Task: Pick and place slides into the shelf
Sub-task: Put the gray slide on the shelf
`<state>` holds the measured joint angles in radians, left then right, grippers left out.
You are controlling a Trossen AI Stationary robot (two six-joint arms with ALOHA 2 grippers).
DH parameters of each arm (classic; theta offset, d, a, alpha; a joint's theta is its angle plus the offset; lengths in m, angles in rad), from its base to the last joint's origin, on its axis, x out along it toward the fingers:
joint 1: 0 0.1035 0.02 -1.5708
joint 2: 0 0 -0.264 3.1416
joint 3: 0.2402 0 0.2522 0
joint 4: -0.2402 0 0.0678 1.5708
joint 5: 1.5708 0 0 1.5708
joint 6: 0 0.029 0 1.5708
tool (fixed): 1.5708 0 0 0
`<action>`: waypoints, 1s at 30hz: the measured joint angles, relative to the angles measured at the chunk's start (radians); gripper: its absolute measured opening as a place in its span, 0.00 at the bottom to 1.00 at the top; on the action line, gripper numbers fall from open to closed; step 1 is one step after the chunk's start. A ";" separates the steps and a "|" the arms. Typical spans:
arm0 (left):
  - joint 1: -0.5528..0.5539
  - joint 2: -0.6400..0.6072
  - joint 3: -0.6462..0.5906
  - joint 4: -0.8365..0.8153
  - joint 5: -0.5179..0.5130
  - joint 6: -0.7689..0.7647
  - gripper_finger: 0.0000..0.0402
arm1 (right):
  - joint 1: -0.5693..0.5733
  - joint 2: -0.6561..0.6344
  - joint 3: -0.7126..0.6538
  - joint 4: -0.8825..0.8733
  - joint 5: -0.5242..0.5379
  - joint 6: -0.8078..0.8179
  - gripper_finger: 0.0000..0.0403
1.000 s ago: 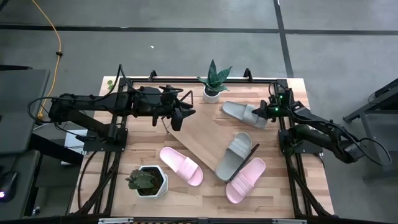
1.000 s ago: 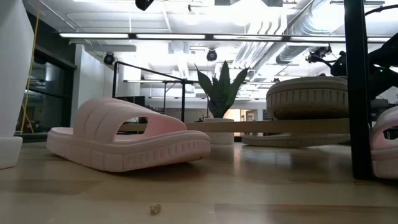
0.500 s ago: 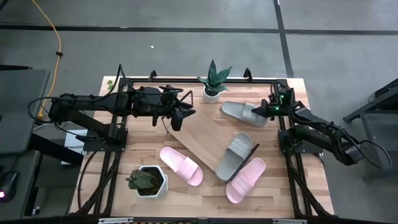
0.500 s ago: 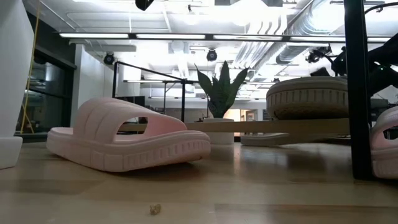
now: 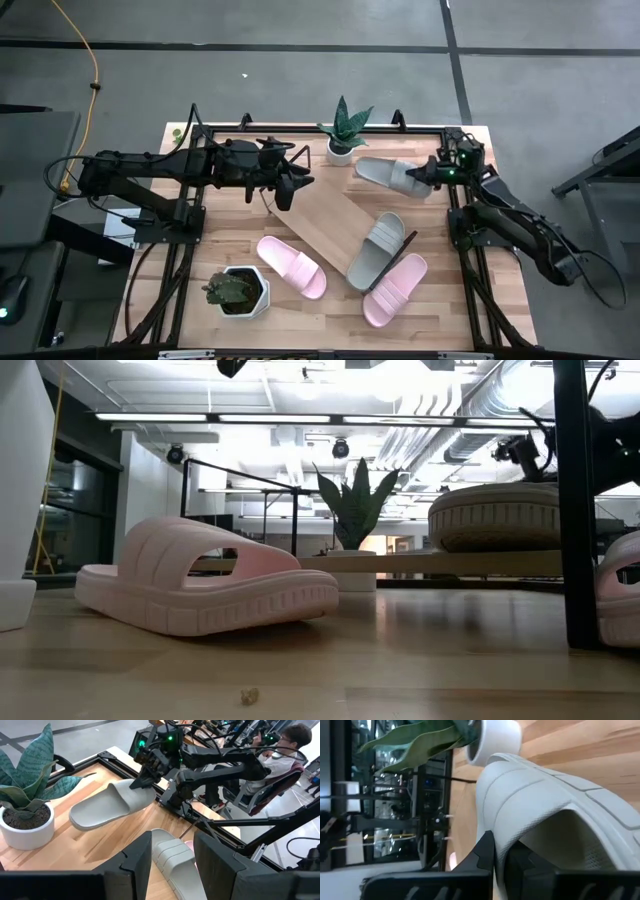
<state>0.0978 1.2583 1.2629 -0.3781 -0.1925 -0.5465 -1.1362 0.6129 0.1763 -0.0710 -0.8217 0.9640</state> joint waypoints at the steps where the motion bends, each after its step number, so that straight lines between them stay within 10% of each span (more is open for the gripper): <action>1: 0.000 0.000 0.000 0.000 0.000 0.000 0.34 | 0.000 -0.007 0.016 -0.028 -0.008 -0.011 0.00; 11: 0.000 0.000 0.000 0.000 0.000 0.008 0.34 | 0.000 0.008 0.215 -0.324 -0.074 -0.211 0.00; 30: 0.000 0.000 0.000 -0.002 0.001 0.016 0.34 | 0.014 0.175 0.248 -0.210 -0.349 -0.241 0.00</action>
<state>0.0978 1.2583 1.2629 -0.3803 -0.1913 -0.5308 -1.1219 0.7879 0.4242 -0.2813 -1.1711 0.7230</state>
